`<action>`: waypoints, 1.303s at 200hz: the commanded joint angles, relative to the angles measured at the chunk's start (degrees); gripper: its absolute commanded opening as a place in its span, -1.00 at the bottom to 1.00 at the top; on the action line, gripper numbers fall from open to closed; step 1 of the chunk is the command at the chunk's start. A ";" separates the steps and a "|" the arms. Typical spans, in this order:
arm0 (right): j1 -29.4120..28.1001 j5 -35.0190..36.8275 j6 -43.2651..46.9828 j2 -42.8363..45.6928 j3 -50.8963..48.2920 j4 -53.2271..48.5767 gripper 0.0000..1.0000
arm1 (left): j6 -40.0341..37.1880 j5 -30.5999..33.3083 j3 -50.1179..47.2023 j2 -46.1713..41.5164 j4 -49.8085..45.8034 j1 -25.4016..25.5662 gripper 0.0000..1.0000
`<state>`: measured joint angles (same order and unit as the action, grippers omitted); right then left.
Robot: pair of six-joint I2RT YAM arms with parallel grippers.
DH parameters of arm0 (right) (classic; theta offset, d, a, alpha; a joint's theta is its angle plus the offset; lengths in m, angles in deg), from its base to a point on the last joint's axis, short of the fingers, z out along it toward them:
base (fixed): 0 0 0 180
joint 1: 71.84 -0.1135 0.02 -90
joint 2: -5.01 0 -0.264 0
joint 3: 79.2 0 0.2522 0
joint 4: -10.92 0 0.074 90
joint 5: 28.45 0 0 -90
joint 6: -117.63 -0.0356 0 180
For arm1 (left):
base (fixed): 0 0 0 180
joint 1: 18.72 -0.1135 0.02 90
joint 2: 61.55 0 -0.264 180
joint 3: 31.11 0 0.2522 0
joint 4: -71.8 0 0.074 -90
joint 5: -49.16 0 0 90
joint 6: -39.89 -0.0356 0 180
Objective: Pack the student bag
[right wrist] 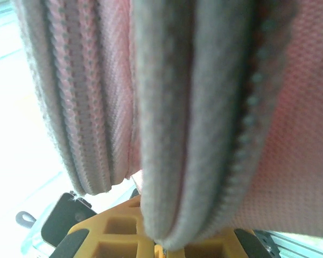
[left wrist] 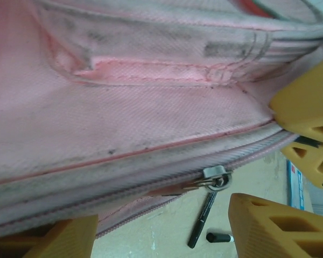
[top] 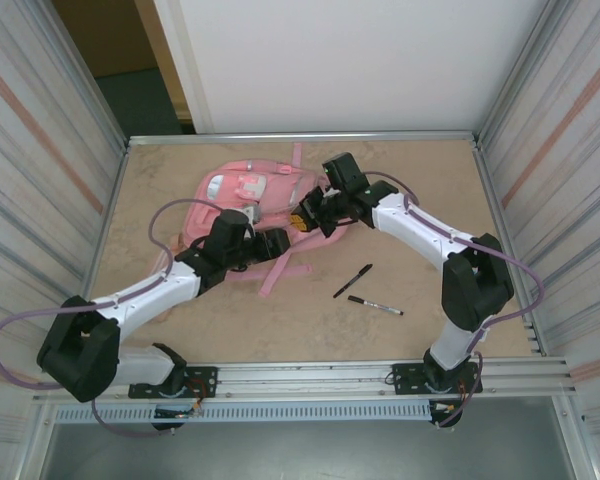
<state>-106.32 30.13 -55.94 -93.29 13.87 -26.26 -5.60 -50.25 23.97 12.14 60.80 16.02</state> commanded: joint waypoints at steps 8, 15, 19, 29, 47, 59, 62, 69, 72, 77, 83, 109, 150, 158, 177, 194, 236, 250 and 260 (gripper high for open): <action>-1.05 -5.17 0.46 2.72 3.40 2.57 -1.00 | 4.71 -5.88 -4.16 -1.74 8.62 -2.13 0.23; -1.14 -5.72 -0.02 2.54 3.44 3.05 -1.00 | 5.30 -7.99 -5.00 -1.64 10.97 -2.78 0.22; -1.33 -6.12 -0.30 2.44 3.40 3.46 -1.00 | 5.41 -8.90 -5.31 -1.57 12.19 -3.11 0.19; -1.70 -6.46 -0.79 2.34 3.44 4.16 -1.00 | 4.39 -10.99 -5.56 -1.60 13.91 -3.71 0.11; -2.49 -5.53 -0.66 2.25 3.92 4.41 -1.00 | 0.72 -13.54 -4.90 -2.39 14.38 -3.96 -0.06; -2.85 -5.74 -0.93 2.00 4.51 4.28 -1.00 | -0.98 -14.96 -4.67 -3.46 14.63 -3.99 -0.13; -2.91 -5.92 -0.97 1.95 4.67 4.33 -1.00 | -1.28 -15.40 -4.63 -3.70 14.78 -4.02 -0.15; -3.00 -6.10 -0.98 1.88 4.88 4.30 -1.00 | -2.19 -16.04 -4.63 -4.43 14.81 -4.07 -0.19; -3.08 -6.04 -0.93 1.89 4.89 4.30 -1.00 | -2.54 -16.29 -4.58 -4.71 14.69 -4.14 -0.19; -3.26 -5.80 -0.77 2.05 4.85 4.23 -1.00 | -3.06 -16.32 -4.55 -5.25 14.20 -4.18 -0.20; -3.40 -5.28 -0.64 2.14 4.68 4.03 -1.00 | -3.85 -15.89 -4.48 -5.97 13.30 -4.20 -0.21; -3.37 -5.24 -0.69 1.44 4.50 3.42 -1.00 | -5.88 -13.40 -4.61 -7.93 9.58 -4.62 -0.21; -3.66 -5.21 -0.66 1.35 4.46 3.87 -1.00 | -5.86 -13.66 -6.16 -9.40 9.52 -6.25 -0.38; -3.64 -5.40 -0.72 1.47 4.43 3.90 -1.00 | -5.84 -13.97 -6.14 -9.52 9.54 -6.44 -0.42; -3.64 -4.69 -0.38 1.72 4.33 3.49 -1.00 | -6.23 -12.93 -6.40 -9.84 8.70 -6.53 -0.39; -3.55 -5.00 -0.60 1.45 4.44 3.35 -1.00 | -4.88 -11.28 -6.71 -9.63 7.58 -6.53 -0.23; -3.73 -5.04 -0.94 1.15 4.80 3.73 -1.00 | -3.06 -10.90 -8.46 -8.22 6.43 -6.55 0.08; -3.87 -5.32 -1.11 1.11 4.89 3.79 -1.00 | -4.80 -12.90 -8.54 -7.98 6.67 -6.56 0.11; -4.12 -4.99 -1.25 1.17 4.86 4.09 -1.00 | -6.71 -14.17 -8.53 -7.53 7.30 -6.59 0.11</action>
<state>-108.96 29.95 -56.40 -93.31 15.46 -25.60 -9.12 -62.79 16.47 3.88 68.89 10.09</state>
